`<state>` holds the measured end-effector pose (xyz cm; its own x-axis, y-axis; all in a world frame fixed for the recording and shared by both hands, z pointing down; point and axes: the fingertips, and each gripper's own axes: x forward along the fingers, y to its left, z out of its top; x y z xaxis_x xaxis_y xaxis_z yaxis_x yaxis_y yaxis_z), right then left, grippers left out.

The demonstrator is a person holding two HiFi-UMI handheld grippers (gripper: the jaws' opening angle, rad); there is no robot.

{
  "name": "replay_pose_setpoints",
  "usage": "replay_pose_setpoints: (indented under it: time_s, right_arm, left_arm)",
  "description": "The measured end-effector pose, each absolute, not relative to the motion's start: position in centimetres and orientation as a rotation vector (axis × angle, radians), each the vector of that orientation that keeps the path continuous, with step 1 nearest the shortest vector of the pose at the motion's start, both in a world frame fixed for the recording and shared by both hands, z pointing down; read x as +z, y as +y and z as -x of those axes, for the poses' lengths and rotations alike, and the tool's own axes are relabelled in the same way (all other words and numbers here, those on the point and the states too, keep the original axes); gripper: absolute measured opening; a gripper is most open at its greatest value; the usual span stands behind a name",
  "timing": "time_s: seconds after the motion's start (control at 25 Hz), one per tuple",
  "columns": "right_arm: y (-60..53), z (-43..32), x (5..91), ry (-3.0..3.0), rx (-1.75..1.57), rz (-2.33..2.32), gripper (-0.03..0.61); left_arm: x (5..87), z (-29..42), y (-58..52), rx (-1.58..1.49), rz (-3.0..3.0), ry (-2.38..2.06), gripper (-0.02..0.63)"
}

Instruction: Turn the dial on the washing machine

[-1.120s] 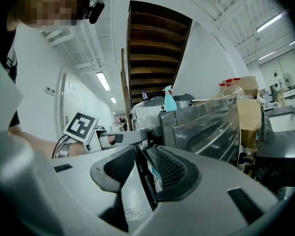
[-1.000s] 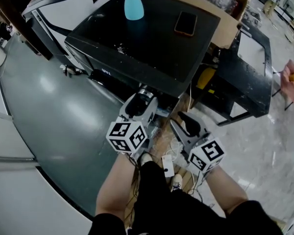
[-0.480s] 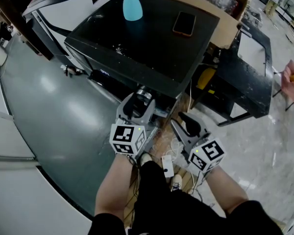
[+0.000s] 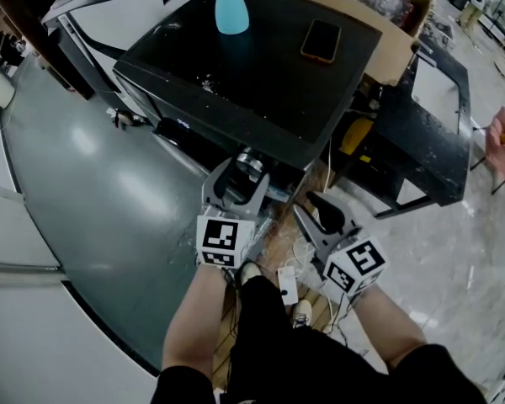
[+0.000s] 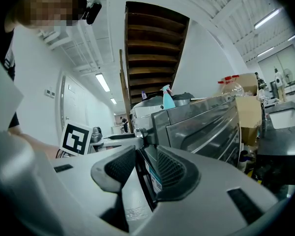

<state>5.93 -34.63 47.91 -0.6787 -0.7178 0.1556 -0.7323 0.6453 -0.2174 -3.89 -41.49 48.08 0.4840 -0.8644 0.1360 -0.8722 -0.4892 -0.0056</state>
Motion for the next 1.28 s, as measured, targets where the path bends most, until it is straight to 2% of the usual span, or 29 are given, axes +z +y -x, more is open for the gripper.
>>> replay_pose_setpoints:
  time_s: [0.72,1.28]
  right_arm:
    - [-34.9,-5.7,47.7,-2.808,0.396,-1.224,0.132]
    - [-34.3,-4.6,47.7,-2.812,0.393,-1.200,0.130]
  left_arm:
    - [48.9,4.6,-41.6,-0.177,-2.346,-1.366,0.284]
    - [49.3,4.4,-41.5,-0.139,-2.339,-1.329,0.273]
